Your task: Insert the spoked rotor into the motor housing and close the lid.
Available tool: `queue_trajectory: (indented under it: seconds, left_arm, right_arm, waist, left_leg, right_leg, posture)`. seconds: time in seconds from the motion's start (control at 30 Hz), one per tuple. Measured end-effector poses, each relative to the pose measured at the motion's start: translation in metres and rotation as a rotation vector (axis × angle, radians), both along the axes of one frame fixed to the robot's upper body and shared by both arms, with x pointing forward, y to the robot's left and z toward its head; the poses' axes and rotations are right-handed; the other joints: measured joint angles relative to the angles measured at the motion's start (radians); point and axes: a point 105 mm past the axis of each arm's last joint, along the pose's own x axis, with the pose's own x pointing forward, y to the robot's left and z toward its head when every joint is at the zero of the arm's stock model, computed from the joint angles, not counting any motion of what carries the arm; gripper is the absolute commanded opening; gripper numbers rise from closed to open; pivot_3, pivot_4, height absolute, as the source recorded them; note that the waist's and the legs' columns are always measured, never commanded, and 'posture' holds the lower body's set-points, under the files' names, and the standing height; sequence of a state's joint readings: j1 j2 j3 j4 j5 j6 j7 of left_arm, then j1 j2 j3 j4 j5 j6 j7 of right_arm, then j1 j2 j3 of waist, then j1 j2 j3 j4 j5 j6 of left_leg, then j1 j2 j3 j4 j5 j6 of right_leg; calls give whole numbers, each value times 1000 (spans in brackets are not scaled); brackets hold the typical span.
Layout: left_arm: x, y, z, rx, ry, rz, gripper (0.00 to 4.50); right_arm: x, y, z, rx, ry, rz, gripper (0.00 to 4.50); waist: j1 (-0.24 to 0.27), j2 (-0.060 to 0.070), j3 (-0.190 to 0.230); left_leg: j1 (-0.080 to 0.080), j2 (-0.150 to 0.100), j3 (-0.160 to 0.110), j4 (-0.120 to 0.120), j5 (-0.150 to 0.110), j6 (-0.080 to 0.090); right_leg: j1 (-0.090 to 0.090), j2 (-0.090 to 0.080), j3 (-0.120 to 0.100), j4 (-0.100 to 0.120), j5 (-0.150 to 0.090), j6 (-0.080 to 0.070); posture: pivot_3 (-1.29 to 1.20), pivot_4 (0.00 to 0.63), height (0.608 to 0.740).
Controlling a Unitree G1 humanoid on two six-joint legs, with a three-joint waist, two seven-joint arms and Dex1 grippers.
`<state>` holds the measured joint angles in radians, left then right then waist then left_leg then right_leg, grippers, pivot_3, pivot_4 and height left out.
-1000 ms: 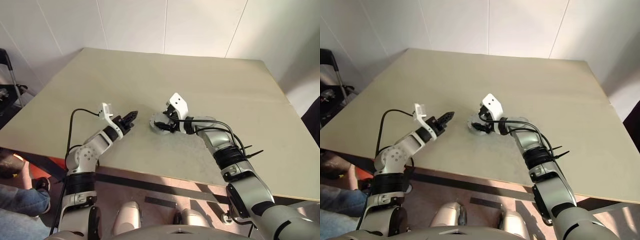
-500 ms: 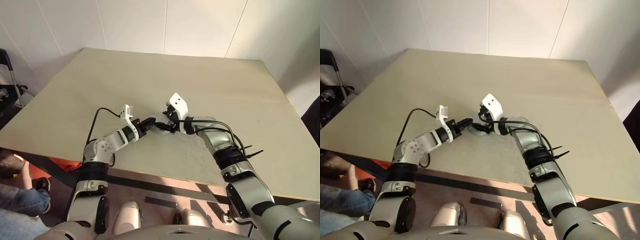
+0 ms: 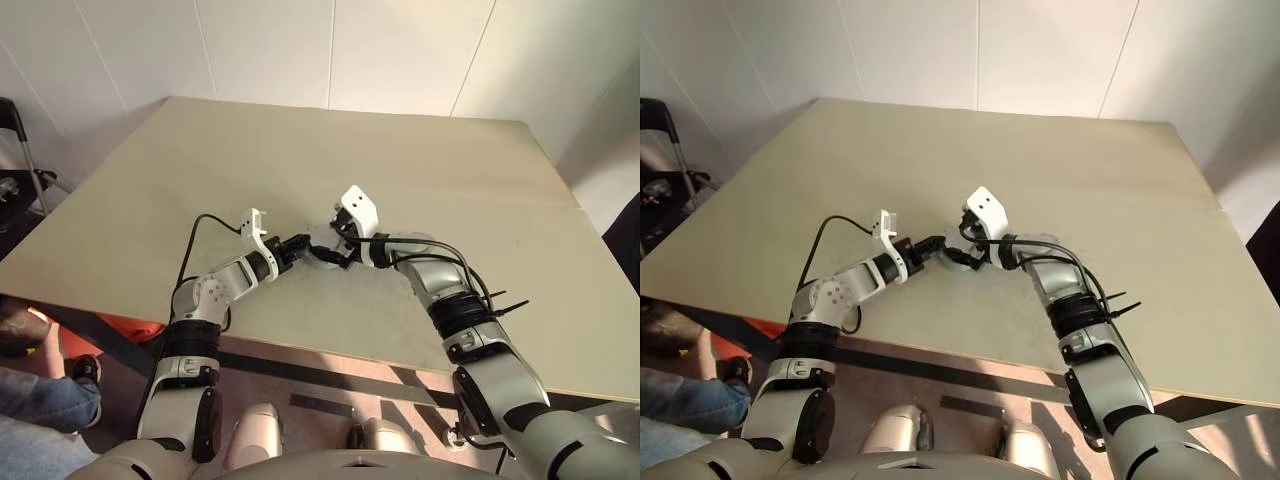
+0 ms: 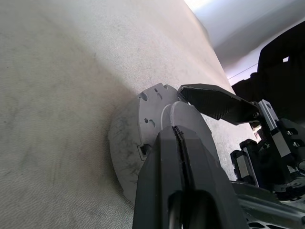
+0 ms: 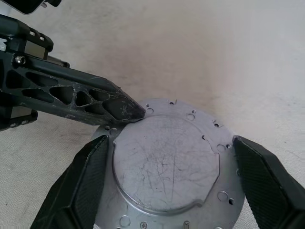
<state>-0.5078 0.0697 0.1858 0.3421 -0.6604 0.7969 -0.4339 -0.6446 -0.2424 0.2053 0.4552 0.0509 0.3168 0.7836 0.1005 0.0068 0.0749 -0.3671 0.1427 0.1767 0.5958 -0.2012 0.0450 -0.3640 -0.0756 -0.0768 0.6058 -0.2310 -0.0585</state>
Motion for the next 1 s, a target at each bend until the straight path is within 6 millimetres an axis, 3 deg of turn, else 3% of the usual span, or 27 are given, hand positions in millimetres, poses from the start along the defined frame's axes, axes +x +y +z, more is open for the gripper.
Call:
queue_trajectory:
  seconds: [0.13,0.3,0.47,0.63,0.77,1.0]
  left_arm:
    - [0,0,1,-1,-3,0,0]
    - [0,-2,1,-5,-5,-5,0]
    - [0,-3,1,-1,-7,-8,0]
    - [1,-4,1,2,-12,-14,0]
    - [1,-4,2,5,-16,-16,0]
    - [1,-5,2,7,-22,-19,0]
  right_arm:
    - [-11,-3,4,18,-5,38,4481]
    - [-21,-2,32,98,-29,69,4481]
    - [-14,-23,38,160,54,-46,4481]
    - [0,-53,15,197,265,-292,4481]
    - [5,-65,6,438,568,-484,4481]
    - [-12,-66,10,584,843,-508,4481]
  waist:
    - [0,0,0]
    - [1,0,0]
    - [2,0,0]
    - [3,0,0]
    - [3,2,1]
    - [8,2,1]
  left_leg:
    - [-1,0,0,0,0,0]
    - [-1,0,0,-1,0,1]
    - [-1,0,0,-1,-1,1]
    - [-1,0,0,-1,0,0]
    - [-1,0,0,-1,1,-1]
    - [-1,-1,0,-4,3,-5]
  right_leg:
    - [-1,0,0,0,0,0]
    - [-1,0,0,-1,0,0]
    - [-1,0,0,-2,0,0]
    - [-1,0,0,-1,0,0]
    - [-2,0,0,-1,0,0]
    - [-2,0,0,-2,-1,1]
  posture:
    - [0,0,740]
    - [0,0,740]
    - [0,0,740]
    - [0,0,740]
    - [0,0,740]
    - [0,0,740]
